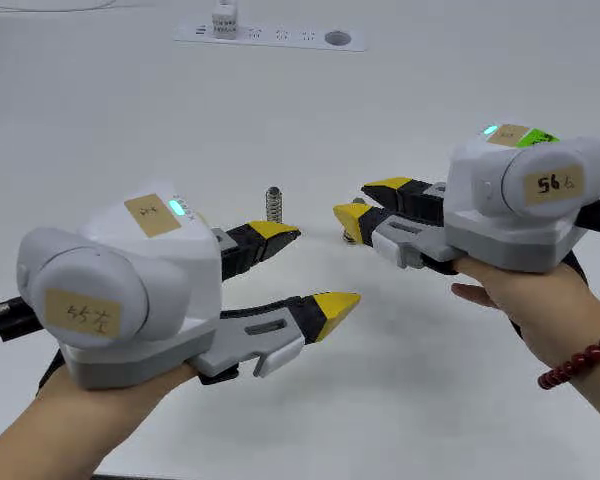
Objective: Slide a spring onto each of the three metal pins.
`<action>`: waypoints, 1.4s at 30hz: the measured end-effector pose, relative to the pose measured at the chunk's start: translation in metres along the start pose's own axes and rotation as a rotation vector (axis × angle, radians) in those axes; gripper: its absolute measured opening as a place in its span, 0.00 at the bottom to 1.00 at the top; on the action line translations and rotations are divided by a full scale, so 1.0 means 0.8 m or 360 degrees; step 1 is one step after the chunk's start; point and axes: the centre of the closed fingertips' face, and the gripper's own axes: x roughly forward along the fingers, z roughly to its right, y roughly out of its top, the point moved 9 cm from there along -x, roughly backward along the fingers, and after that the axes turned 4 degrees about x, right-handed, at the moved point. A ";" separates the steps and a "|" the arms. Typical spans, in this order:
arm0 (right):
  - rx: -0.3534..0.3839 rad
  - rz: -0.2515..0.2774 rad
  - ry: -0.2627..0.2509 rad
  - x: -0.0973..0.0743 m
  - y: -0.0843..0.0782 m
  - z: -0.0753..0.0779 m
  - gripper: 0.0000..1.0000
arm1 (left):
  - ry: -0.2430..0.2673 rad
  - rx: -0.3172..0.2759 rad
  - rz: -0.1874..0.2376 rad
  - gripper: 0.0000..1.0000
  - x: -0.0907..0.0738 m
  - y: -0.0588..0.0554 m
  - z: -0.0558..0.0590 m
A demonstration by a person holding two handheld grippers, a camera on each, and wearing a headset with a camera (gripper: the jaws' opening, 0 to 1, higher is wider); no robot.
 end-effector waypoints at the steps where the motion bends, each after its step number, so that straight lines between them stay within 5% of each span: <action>1: 0.0011 0.0010 0.0000 -0.003 0.002 0.000 0.26 | 0.0000 0.0003 0.0000 0.47 0.000 0.000 0.000; 15: 0.0073 0.0063 -0.0061 -0.054 0.013 0.002 0.38 | -0.0011 0.0077 -0.0011 0.49 0.011 0.009 0.007; 42: 0.0150 0.0083 -0.0136 -0.130 -0.016 0.025 0.50 | -0.0114 0.0227 -0.0070 0.45 0.076 0.020 0.014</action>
